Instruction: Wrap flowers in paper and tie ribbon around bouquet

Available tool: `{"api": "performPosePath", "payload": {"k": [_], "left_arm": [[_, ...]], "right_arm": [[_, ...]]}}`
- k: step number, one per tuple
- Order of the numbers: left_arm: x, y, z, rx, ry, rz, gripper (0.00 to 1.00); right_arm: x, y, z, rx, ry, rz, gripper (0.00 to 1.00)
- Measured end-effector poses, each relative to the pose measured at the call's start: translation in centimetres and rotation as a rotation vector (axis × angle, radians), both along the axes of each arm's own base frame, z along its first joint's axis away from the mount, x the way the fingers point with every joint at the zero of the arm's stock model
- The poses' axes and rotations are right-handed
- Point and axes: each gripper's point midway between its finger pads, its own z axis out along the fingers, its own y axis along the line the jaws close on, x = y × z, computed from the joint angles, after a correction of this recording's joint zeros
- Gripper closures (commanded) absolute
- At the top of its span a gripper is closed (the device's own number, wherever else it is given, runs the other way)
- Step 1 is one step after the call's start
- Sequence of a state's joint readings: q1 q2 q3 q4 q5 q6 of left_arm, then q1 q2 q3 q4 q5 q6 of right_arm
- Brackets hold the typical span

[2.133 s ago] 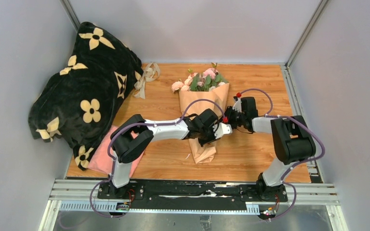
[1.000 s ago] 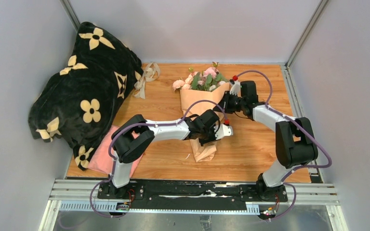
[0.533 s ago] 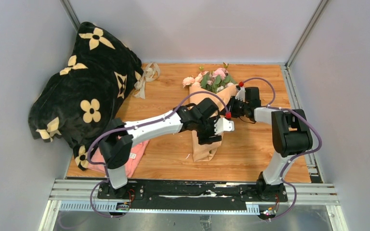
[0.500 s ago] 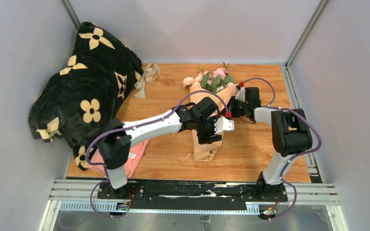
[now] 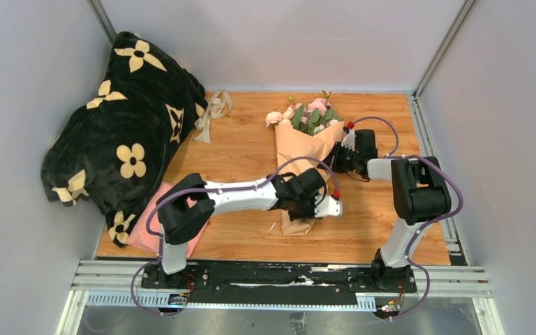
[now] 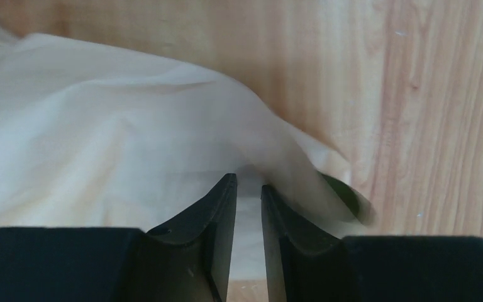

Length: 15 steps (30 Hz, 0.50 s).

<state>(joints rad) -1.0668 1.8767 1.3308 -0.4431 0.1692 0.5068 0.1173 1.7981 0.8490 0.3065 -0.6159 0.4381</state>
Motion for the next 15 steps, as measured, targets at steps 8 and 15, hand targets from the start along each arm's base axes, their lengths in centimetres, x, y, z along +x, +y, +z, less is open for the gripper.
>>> {"api": "performPosePath", "payload": {"k": [8, 15], "left_arm": [[-4.4, -0.8, -3.5, 0.077, -0.167, -0.180, 0.59], [-5.5, -0.9, -3.8, 0.108, -0.375, -0.288, 0.57]], "right_arm": [[-0.2, -0.2, -0.3, -0.005, 0.015, -0.024, 1.00], [0.0, -1.2, -0.4, -0.048, 0.034, -0.077, 1.00]]}}
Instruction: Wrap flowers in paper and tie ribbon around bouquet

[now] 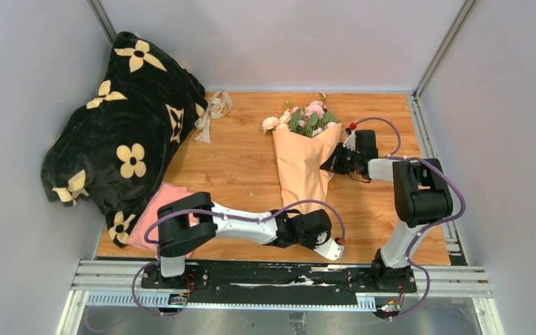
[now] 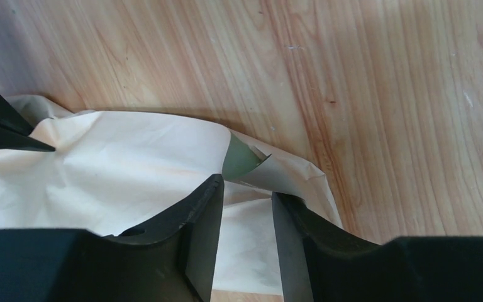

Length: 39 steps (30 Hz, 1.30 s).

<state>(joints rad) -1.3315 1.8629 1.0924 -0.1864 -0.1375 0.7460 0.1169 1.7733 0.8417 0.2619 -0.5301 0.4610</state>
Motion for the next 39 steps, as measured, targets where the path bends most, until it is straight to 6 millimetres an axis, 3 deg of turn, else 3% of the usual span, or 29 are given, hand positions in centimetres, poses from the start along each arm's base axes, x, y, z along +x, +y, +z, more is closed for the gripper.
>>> {"api": "performPosePath", "payload": {"k": [1, 5, 10, 12, 15, 17, 18, 19, 22, 25, 28, 30, 33, 39], "left_arm": [[-0.1, 0.0, 0.0, 0.005, -0.018, -0.010, 0.57], [-0.2, 0.1, -0.1, 0.019, -0.067, -0.035, 0.58], [-0.2, 0.2, -0.2, 0.017, -0.098, -0.050, 0.57], [-0.3, 0.2, -0.2, 0.011, -0.103, -0.052, 0.57], [-0.2, 0.2, -0.2, 0.005, -0.108, -0.053, 0.56], [-0.2, 0.2, -0.2, 0.004, -0.111, -0.053, 0.56], [-0.2, 0.2, -0.2, 0.004, -0.113, -0.054, 0.56], [-0.2, 0.2, -0.2, 0.004, -0.114, -0.054, 0.56], [-0.2, 0.2, -0.1, 0.006, -0.121, -0.056, 0.56], [-0.2, 0.2, -0.1, 0.008, -0.128, -0.056, 0.54], [-0.1, 0.1, 0.0, 0.011, -0.130, -0.055, 0.52], [-0.1, 0.1, 0.0, 0.012, -0.132, -0.054, 0.50], [0.0, 0.1, 0.2, 0.015, -0.134, -0.054, 0.47], [-0.6, 1.8, 0.6, 0.073, -0.103, -0.069, 0.41]], "right_arm": [[0.0, -0.1, 0.0, -0.006, 0.004, -0.006, 0.99], [0.6, -1.1, 0.0, -0.065, 0.032, -0.044, 0.73], [2.3, -4.4, 2.2, -0.239, 0.001, -0.126, 0.63], [2.1, -6.2, 4.6, -0.322, -0.037, -0.166, 0.64], [0.8, -7.4, 10.0, -0.408, -0.157, -0.196, 0.71], [-0.3, -6.3, 13.6, -0.416, -0.280, -0.164, 0.78], [-1.5, -4.3, 15.4, -0.383, -0.363, -0.101, 0.81], [-2.5, -2.5, 15.9, -0.341, -0.402, -0.036, 0.85], [-6.0, 3.4, 14.7, -0.166, -0.445, 0.212, 0.93], [-8.1, 6.4, 9.2, -0.038, -0.312, 0.365, 0.96], [-9.9, 7.1, 3.4, 0.012, -0.120, 0.403, 0.99], [-10.5, 7.1, 0.8, 0.024, -0.036, 0.401, 0.99], [-10.2, 7.1, -0.5, 0.036, 0.000, 0.385, 1.00], [-10.1, 7.5, -0.8, 0.083, 0.021, 0.364, 1.00]]}}
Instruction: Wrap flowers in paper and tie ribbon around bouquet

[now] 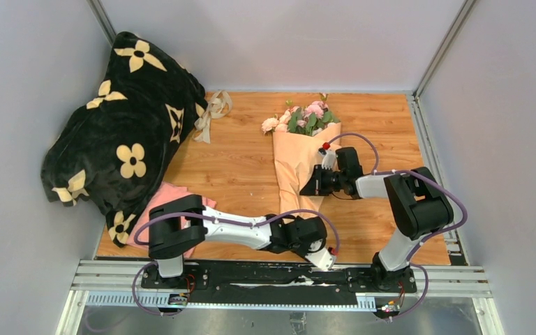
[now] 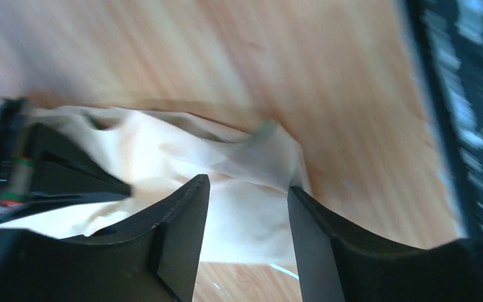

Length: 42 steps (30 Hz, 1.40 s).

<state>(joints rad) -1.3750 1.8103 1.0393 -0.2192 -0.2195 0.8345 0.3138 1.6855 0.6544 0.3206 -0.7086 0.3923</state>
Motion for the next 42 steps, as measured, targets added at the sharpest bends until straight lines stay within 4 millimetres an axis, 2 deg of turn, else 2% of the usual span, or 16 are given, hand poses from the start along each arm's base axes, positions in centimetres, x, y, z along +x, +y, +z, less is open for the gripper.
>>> {"api": "performPosePath", "payload": {"k": [9, 12, 13, 15, 18, 20, 22, 24, 25, 29, 31, 32, 36, 37, 39, 42], "left_arm": [[-7.3, 6.9, -0.7, 0.217, 0.200, -0.190, 0.42], [-8.3, 8.7, 0.2, 0.242, 0.293, -0.197, 0.45], [-8.1, 8.8, 0.7, 0.229, 0.316, -0.186, 0.49], [-6.6, 8.0, 2.8, 0.152, 0.390, -0.117, 0.57], [-1.6, 4.6, 6.7, -0.079, 0.427, 0.042, 0.59], [1.2, 3.0, 8.0, -0.173, 0.403, 0.113, 0.56], [2.3, 1.3, 7.7, -0.205, 0.385, 0.148, 0.51], [2.2, -0.1, 6.2, -0.187, 0.369, 0.153, 0.47], [1.8, -0.7, 4.7, -0.160, 0.358, 0.148, 0.47], [-0.1, -0.5, 0.0, -0.042, 0.314, 0.111, 0.47], [-0.6, -0.9, -0.2, -0.037, 0.283, 0.081, 0.48], [-0.8, -1.0, -0.2, -0.039, 0.276, 0.072, 0.49], [-0.8, -1.0, -0.5, -0.046, 0.264, 0.058, 0.49], [-0.8, -1.0, -0.5, -0.049, 0.263, 0.054, 0.49], [-0.9, -0.9, -0.5, -0.056, 0.260, 0.041, 0.49], [-0.9, -1.0, -0.5, -0.064, 0.257, 0.029, 0.49]], "right_arm": [[0.8, -0.3, -0.2, -0.001, -0.029, -0.055, 1.00], [0.9, -0.6, -0.2, -0.012, -0.037, -0.070, 0.99], [1.0, -0.6, -0.2, -0.015, -0.038, -0.073, 0.99], [1.0, -0.7, -0.1, -0.020, -0.042, -0.079, 0.99], [1.2, -0.7, 0.0, -0.026, -0.047, -0.089, 0.99], [1.3, -0.7, 0.1, -0.030, -0.047, -0.102, 0.99], [1.4, -0.7, 0.2, -0.030, -0.046, -0.115, 0.98], [1.5, -0.8, 0.3, -0.031, -0.042, -0.130, 0.96], [1.5, -0.8, 0.4, -0.031, -0.040, -0.136, 0.95], [1.6, -0.9, 1.4, -0.035, -0.053, -0.154, 0.93], [1.5, -1.1, 2.2, -0.038, -0.063, -0.162, 0.89], [1.4, -1.3, 2.8, -0.043, -0.069, -0.166, 0.83], [1.1, -2.5, 4.8, -0.087, -0.092, -0.201, 0.46], [1.0, -3.0, 5.3, -0.101, -0.099, -0.216, 0.40], [1.0, -4.6, 5.8, -0.128, -0.099, -0.266, 0.33], [1.9, -7.7, 5.6, -0.141, -0.070, -0.361, 0.32]]}}
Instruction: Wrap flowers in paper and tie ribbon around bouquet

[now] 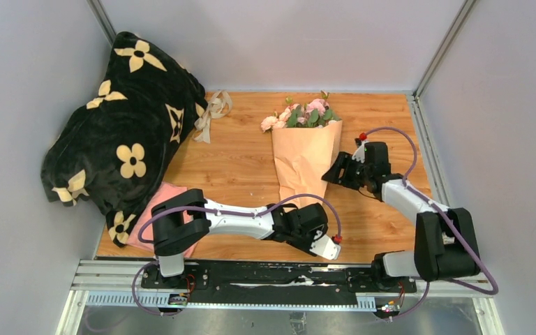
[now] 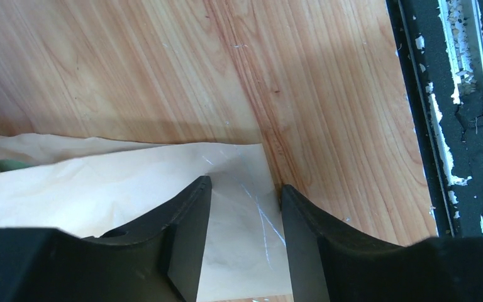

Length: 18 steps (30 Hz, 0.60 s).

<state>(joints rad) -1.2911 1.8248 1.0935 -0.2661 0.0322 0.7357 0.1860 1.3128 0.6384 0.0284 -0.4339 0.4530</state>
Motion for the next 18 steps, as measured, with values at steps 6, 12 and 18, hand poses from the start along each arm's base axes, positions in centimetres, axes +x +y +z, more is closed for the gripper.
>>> {"api": "performPosePath", "payload": {"k": [6, 12, 18], "left_arm": [[0.0, 0.0, 0.0, 0.000, -0.004, -0.010, 0.49], [0.0, 0.0, 0.0, 0.000, -0.005, -0.017, 0.49], [0.0, 0.0, 0.0, 0.001, -0.007, -0.024, 0.49]], "right_arm": [[-0.3, -0.9, -4.2, 0.063, 0.169, -0.003, 0.32], [1.2, 1.2, -4.0, 0.188, 0.147, 0.058, 0.31], [2.4, 2.1, -4.2, 0.244, 0.121, 0.067, 0.48]]}}
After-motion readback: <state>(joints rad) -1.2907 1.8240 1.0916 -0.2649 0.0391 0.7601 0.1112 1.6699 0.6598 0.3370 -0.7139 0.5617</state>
